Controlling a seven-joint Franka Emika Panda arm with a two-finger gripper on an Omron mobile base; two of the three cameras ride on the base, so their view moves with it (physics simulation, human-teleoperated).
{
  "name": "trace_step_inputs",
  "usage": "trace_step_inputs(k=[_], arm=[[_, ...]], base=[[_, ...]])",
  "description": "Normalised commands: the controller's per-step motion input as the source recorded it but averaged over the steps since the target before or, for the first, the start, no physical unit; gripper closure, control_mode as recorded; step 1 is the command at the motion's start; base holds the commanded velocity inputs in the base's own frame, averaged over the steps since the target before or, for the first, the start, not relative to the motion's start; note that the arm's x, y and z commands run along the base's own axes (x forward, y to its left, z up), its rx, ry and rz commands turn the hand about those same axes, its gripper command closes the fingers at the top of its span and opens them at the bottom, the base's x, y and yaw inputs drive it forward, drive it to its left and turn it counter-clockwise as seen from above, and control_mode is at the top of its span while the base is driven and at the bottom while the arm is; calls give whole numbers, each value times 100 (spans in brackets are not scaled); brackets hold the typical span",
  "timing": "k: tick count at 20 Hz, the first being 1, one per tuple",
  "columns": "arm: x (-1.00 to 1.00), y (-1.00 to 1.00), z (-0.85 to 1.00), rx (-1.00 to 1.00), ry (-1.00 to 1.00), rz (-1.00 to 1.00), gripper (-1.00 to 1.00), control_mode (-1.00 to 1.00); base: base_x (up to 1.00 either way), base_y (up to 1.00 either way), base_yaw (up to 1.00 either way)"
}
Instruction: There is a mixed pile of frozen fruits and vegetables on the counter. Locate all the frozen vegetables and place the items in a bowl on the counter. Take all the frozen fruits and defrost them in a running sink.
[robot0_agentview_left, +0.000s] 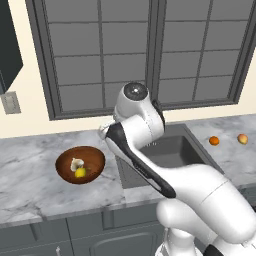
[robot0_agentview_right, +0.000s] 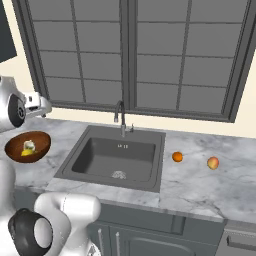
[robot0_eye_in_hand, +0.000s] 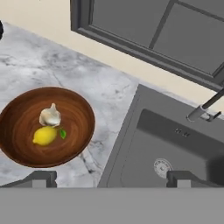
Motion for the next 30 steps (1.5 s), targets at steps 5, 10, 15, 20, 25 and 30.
trace_step_inputs(k=[5,10,15,20,25,30], arm=[[-48,-51,29,2,-3,-2,-100,-100],[-37,-56,20,4,2,-13,-100,-100],[-15,-55,25,22,18,-27,-100,-100],[-13,-32,8,10,5,-13,-100,-100],[-13,-19,0,-5,-11,0,-100,-100],[-12,-44,0,-2,-11,0,-100,-100]], base=[[0,0,0],[0,0,0],[0,0,0],[0,0,0],[0,0,0],[0,0,0]])
